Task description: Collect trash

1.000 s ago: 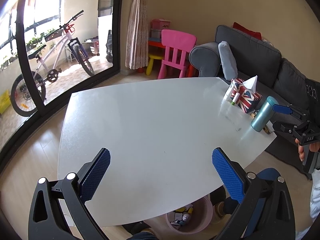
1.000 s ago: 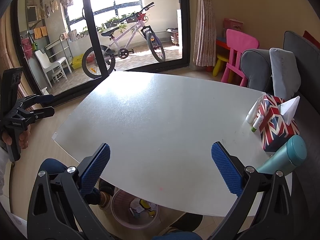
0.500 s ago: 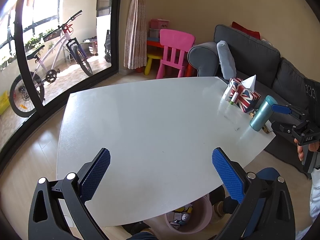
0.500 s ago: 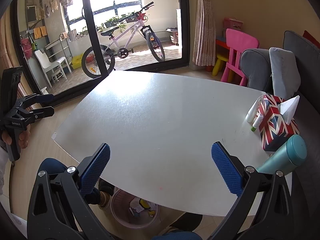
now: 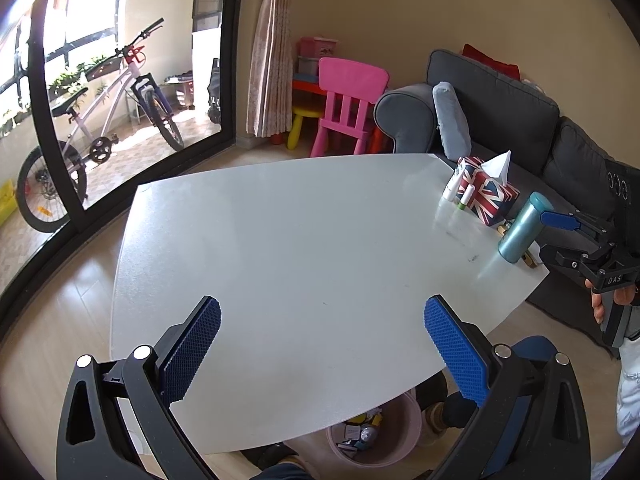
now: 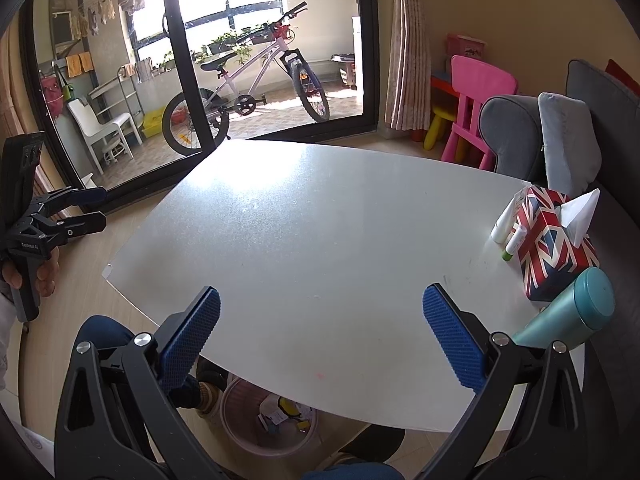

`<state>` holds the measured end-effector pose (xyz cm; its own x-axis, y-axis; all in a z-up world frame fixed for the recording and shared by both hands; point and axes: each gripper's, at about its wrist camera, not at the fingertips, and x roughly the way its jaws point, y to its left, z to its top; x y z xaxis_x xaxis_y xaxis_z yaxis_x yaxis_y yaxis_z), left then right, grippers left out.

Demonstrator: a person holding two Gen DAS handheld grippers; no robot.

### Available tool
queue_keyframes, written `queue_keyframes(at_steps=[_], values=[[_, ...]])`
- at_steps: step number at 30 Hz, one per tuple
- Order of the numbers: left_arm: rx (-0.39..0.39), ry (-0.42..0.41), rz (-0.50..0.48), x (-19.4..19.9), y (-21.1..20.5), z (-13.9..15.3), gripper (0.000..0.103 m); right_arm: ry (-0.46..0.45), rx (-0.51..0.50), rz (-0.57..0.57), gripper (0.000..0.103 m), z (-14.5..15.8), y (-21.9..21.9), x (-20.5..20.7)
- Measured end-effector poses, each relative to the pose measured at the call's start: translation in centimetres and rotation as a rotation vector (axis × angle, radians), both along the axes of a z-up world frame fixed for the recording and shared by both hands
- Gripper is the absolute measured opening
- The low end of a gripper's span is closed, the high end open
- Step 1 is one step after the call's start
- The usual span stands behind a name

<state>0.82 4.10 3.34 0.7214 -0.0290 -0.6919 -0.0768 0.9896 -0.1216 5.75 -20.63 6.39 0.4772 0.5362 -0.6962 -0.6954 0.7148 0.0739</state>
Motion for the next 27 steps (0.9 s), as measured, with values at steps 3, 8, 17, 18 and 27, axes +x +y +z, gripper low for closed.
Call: queue_keyframes(at_steps=[3, 8, 17, 18, 27], values=[[-0.003, 0.002, -0.001, 0.0, 0.1, 0.0, 0.098, 0.000, 0.001, -0.001, 0.100, 0.0, 0.0, 0.0], [-0.005, 0.002, -0.004, 0.0, 0.2, 0.0, 0.098, 0.001, 0.000, 0.000, 0.100, 0.0, 0.0, 0.0], [-0.004, 0.004, -0.008, 0.0, 0.1, -0.1, 0.098, 0.002, 0.000, -0.001, 0.100, 0.0, 0.0, 0.0], [-0.003, 0.007, -0.009, 0.1, 0.1, -0.2, 0.098, 0.004, 0.000, -0.002, 0.100, -0.2, -0.1, 0.1], [0.007, -0.003, -0.003, 0.5, 0.7, -0.9, 0.098, 0.014, -0.012, -0.029, 0.100, -1.7, 0.0, 1.2]])
